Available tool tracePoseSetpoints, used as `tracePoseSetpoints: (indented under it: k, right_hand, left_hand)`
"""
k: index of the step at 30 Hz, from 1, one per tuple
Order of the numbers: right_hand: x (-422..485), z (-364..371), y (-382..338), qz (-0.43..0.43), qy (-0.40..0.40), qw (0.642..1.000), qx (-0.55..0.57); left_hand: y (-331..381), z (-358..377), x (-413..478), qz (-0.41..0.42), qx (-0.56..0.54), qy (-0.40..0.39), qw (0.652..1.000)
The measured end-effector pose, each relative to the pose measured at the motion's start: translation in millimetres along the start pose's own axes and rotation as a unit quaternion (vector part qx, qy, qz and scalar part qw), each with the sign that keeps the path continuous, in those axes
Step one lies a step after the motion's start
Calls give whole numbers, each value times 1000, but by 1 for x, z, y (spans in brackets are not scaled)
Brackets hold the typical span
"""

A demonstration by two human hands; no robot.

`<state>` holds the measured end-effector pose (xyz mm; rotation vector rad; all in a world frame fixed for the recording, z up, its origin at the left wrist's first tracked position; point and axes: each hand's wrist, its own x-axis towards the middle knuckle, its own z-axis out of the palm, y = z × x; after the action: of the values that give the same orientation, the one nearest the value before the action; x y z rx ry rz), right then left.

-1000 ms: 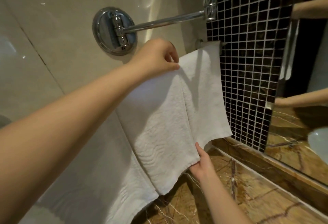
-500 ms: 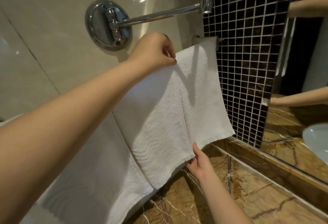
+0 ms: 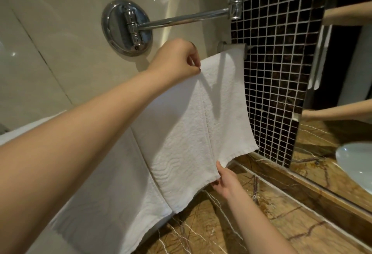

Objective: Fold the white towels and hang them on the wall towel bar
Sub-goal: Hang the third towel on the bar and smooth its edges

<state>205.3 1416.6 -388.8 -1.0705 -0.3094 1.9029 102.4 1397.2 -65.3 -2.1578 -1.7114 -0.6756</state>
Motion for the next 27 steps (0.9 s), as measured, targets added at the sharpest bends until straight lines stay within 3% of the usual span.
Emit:
tracePoseSetpoints:
  k: [3,6,8,11,15,17,18,21,27]
  right_hand:
    - [-1,1,-8,-36,57,994,-91]
    - [-17,4,-28,-188,196,942,-196]
    - [-45,13,-53,-374,204,858,-286]
    - [-84,42,-96,-580,113,700,-400]
    - [-116,94,-151,-686,56,505,-522]
    - [-126,112,-167,-700,33,407,-587]
    - [-127,117,-170,-689,21,376,-619]
    - [-125,121,-171,-649,4,350,-676]
    - [-126,124,-165,-642,12,374,-669]
  left_hand:
    - [-1,-2,-5,11,11,0,1000]
    - [-3,-7,-15,8,25,20,999]
    - [-5,-12,-24,1,38,39,999]
    - [-7,-22,-41,-16,60,60,996]
    - [-13,-23,-63,-62,64,69,994]
    - [-14,-22,-69,-70,65,69,993]
    - [-14,-21,-71,-71,67,69,993]
    - [-11,-20,-74,-67,68,75,993]
    - [-11,-16,-79,-60,65,75,993]
